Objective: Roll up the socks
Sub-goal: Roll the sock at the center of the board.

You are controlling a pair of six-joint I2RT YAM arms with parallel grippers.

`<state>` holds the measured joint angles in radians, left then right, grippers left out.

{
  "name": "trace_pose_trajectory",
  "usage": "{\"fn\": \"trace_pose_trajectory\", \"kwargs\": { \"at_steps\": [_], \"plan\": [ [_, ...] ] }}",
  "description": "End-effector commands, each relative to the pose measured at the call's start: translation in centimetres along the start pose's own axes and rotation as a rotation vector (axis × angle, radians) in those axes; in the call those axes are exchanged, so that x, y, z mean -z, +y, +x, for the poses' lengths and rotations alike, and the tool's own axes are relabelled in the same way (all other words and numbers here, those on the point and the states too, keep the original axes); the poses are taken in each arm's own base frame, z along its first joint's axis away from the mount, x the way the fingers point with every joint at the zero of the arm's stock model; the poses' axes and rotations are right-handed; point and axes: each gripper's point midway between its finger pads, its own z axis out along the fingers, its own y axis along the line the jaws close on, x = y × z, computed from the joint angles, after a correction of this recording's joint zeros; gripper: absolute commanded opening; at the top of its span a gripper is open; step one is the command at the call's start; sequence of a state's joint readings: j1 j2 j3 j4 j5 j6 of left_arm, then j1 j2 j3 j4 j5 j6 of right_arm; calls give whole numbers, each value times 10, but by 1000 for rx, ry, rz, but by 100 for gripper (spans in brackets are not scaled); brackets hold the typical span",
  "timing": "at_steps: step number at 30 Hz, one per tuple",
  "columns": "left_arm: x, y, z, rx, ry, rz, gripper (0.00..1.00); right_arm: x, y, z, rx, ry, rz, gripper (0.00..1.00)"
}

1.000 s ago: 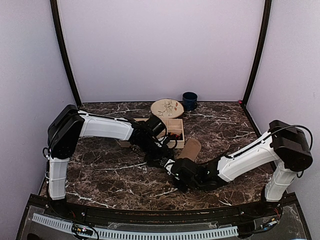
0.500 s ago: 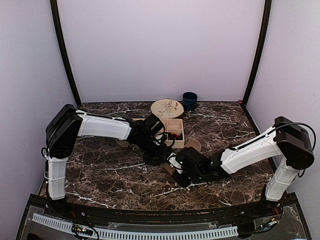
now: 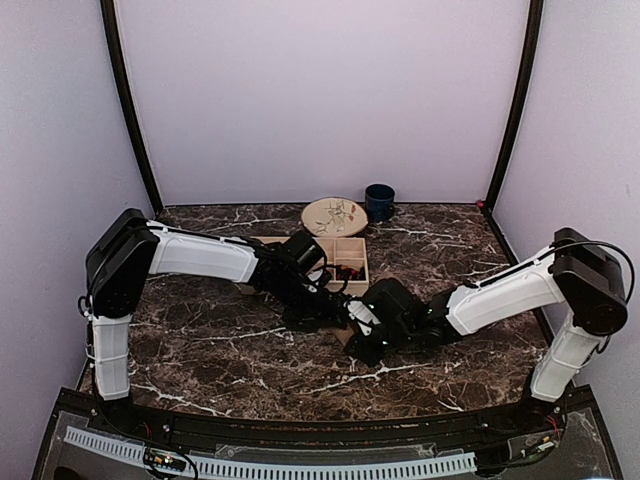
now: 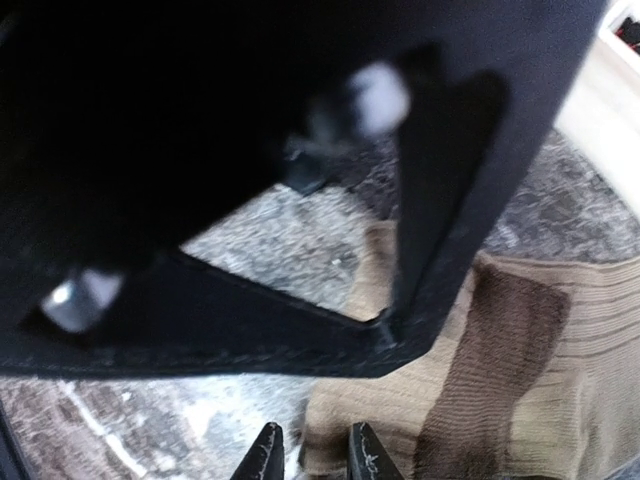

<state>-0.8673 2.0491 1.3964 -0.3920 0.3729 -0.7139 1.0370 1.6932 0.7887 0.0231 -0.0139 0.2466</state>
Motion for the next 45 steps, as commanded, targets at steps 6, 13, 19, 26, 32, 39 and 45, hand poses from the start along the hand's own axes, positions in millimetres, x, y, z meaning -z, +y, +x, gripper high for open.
{"fn": "trace_pose_trajectory", "kwargs": {
  "at_steps": [6,13,19,26,32,39,45],
  "plan": [
    [-19,91,67,136,212,-305,83,13,15,29,-94,103,-166,22],
    [-15,91,60,159,190,-300,83,18,4,28,-87,89,-101,23],
    [-7,89,54,154,168,-302,83,39,-10,16,-71,23,-4,34],
    [10,91,38,158,98,-292,83,58,-15,4,-2,-7,126,50],
    [21,99,36,189,46,-253,83,42,-3,-3,88,26,248,57],
    [32,109,49,212,21,-226,83,25,-4,-23,96,45,420,66],
    [38,117,62,225,12,-216,83,10,-6,-22,105,95,477,66]
  ]
}}
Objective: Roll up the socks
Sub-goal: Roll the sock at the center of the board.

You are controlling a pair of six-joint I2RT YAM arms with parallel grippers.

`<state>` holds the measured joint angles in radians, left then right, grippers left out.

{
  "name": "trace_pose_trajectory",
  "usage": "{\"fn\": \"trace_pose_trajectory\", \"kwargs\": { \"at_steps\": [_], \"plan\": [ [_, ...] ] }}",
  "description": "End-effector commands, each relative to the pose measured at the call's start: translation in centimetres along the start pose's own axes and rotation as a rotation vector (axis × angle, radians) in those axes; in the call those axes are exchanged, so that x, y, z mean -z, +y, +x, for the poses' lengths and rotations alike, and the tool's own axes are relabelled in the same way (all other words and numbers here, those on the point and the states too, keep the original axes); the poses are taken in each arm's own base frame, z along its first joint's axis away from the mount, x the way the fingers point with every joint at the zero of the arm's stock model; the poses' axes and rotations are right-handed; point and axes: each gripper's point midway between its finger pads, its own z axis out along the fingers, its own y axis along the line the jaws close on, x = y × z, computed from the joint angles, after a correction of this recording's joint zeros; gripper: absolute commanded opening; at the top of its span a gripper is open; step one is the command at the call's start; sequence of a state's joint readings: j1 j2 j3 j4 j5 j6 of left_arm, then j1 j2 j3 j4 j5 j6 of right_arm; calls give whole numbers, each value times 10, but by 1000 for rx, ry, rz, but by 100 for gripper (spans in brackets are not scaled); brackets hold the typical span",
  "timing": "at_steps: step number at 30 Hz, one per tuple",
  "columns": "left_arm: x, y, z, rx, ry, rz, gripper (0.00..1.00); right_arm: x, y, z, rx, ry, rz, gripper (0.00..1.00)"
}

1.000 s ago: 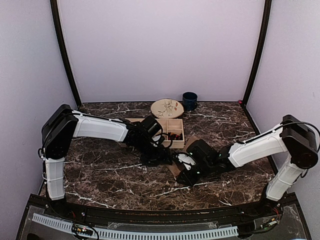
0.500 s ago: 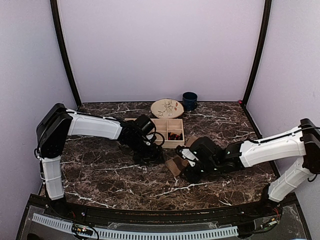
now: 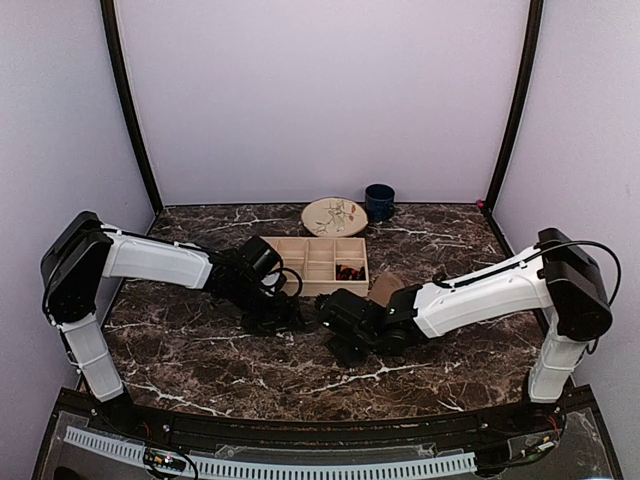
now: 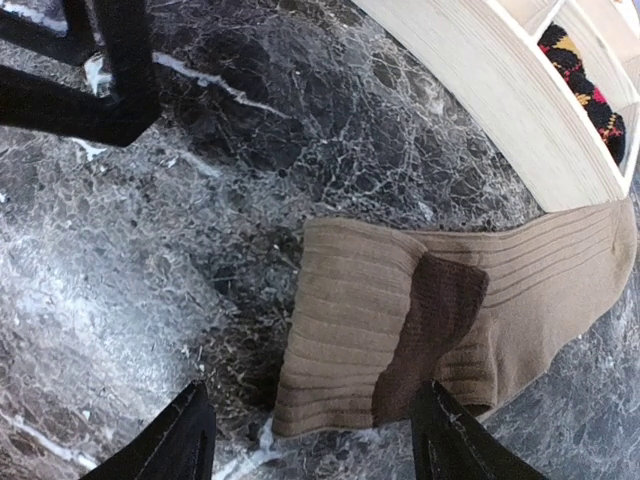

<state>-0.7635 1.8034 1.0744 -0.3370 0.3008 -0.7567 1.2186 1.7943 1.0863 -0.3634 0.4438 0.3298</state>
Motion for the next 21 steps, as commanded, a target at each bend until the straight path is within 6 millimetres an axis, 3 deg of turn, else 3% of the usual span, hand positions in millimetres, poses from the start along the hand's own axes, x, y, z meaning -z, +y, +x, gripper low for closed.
{"fn": "trace_pose_trajectory", "kwargs": {
  "at_steps": [1,12,21],
  "plan": [
    [-7,51,35,76,88,-148,83,-10,-8,8,12,58,99,65],
    [-2,53,34,82,64,-136,83,-27,-9,26,29,167,133,61],
    [0,54,33,80,52,-136,83,-43,-15,58,8,289,104,41]
  ]
}}
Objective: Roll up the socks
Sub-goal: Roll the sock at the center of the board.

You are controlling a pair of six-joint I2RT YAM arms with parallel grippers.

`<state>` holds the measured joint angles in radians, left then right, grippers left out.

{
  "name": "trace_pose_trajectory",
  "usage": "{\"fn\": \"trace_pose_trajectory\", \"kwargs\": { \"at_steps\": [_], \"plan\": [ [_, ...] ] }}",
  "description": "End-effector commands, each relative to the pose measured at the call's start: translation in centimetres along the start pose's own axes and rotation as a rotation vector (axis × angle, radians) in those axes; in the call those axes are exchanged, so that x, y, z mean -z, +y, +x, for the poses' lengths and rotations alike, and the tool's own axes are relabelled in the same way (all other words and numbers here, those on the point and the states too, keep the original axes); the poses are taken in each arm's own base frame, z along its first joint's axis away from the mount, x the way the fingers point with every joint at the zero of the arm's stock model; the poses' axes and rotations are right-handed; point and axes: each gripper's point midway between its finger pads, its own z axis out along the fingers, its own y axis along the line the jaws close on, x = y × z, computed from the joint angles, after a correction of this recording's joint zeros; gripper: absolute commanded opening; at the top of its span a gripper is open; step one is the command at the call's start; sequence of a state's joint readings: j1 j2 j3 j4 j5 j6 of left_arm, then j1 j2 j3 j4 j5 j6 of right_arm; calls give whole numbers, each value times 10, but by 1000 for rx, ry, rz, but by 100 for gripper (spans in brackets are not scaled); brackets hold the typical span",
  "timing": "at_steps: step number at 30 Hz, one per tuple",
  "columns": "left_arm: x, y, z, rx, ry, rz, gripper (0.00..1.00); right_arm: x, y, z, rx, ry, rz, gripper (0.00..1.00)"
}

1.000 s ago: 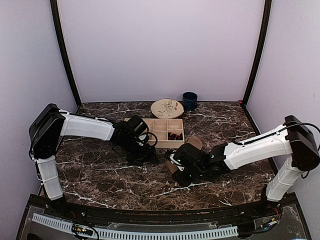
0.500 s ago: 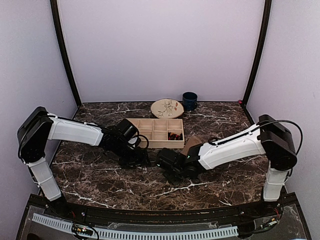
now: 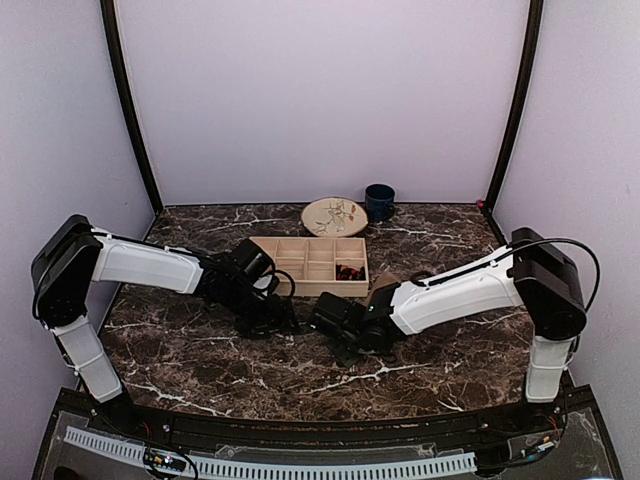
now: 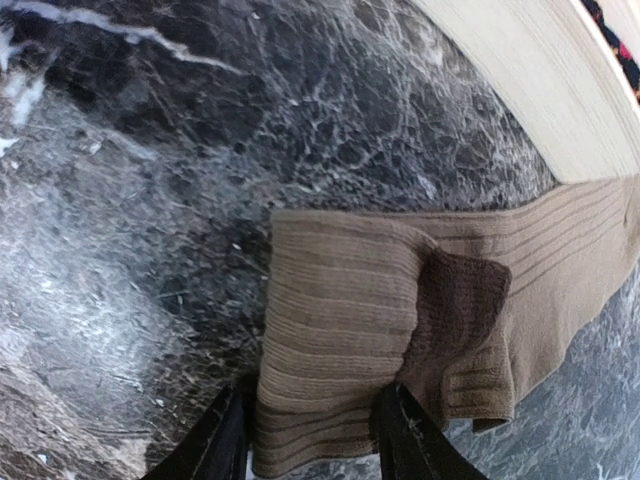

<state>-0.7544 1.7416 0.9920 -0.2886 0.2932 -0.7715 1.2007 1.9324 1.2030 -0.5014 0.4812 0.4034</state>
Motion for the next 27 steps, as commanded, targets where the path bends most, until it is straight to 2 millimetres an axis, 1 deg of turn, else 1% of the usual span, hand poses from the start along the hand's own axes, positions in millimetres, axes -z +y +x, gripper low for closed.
{"fn": "trace_pose_trajectory", "kwargs": {
  "at_steps": [1,5,8,15,20,22,23,27],
  "plan": [
    [-5,45,27,63,77,-147,84,-26,-7,43,30,172,13,39],
    [-4,44,26,57,70,-137,84,-33,-10,45,21,199,-4,32],
    [-4,44,26,52,70,-135,84,-36,-10,43,10,210,-39,29],
    [-4,43,25,39,63,-130,84,-28,-2,35,-53,221,-214,21],
    [-4,40,23,28,59,-121,83,-16,7,29,-90,223,-343,12],
    [-3,40,22,23,53,-121,84,-10,11,25,-104,223,-400,6],
    [-3,39,21,22,52,-120,84,-7,13,22,-110,222,-426,0],
    [-2,36,18,8,46,-117,84,10,22,9,-122,218,-525,0]
  ]
}}
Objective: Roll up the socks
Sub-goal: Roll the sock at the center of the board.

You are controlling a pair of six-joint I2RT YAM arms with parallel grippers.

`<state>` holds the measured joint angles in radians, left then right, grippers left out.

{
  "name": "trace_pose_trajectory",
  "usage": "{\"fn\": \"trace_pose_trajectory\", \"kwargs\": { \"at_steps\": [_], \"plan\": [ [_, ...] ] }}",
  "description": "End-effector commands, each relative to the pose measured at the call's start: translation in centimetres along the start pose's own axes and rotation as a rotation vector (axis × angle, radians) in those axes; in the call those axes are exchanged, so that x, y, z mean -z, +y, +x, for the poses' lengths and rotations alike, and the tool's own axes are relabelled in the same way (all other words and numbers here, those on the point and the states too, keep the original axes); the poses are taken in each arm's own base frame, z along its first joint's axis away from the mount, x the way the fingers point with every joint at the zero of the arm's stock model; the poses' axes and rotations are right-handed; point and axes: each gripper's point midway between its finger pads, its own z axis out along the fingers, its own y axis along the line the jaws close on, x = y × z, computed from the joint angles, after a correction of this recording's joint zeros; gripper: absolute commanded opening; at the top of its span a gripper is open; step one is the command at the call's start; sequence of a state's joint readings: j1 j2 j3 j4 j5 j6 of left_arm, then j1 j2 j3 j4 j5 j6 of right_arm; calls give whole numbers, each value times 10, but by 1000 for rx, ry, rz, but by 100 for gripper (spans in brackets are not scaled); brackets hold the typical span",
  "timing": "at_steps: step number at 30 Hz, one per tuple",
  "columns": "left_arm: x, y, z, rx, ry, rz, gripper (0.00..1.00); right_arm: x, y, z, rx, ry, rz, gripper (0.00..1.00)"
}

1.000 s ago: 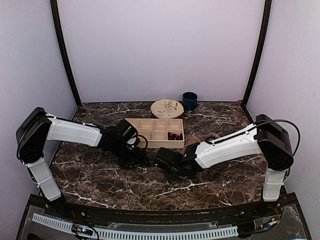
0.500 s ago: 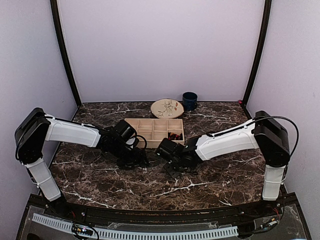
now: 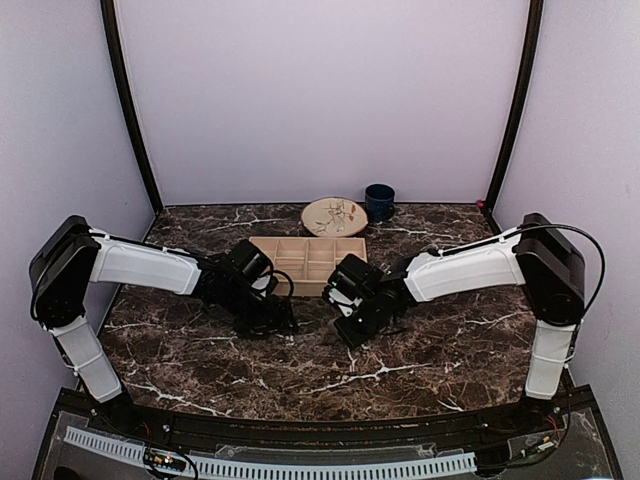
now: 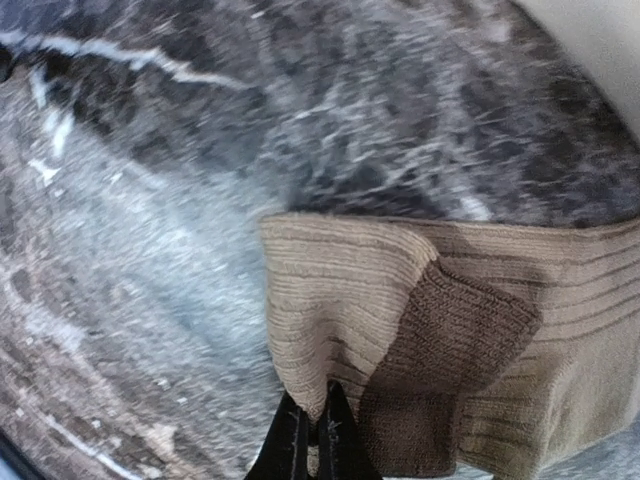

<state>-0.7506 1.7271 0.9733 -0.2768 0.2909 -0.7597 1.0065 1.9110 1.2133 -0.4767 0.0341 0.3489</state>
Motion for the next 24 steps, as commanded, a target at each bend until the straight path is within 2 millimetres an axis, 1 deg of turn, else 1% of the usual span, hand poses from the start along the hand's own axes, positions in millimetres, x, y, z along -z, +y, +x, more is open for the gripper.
{"fn": "trace_pose_trajectory", "kwargs": {
  "at_steps": [1,5,8,12,15,16,19,24],
  "plan": [
    [-3,32,16,13,53,-117,84,11,30,20,8,113,-177,0],
    [-1,28,11,-5,45,-116,84,28,48,12,8,113,-289,0],
    [1,23,7,-22,39,-109,83,42,62,7,-22,115,-409,0],
    [4,18,5,-37,37,-100,83,56,72,2,-89,107,-554,0],
    [6,12,3,-48,30,-91,83,62,75,-2,-163,91,-665,0],
    [6,9,3,-56,27,-87,83,58,74,7,-187,113,-687,0],
    [5,-4,3,-90,10,-64,83,53,76,16,-210,134,-740,0],
    [0,-24,3,-148,1,-53,83,38,76,34,-247,175,-789,0]
  ]
}}
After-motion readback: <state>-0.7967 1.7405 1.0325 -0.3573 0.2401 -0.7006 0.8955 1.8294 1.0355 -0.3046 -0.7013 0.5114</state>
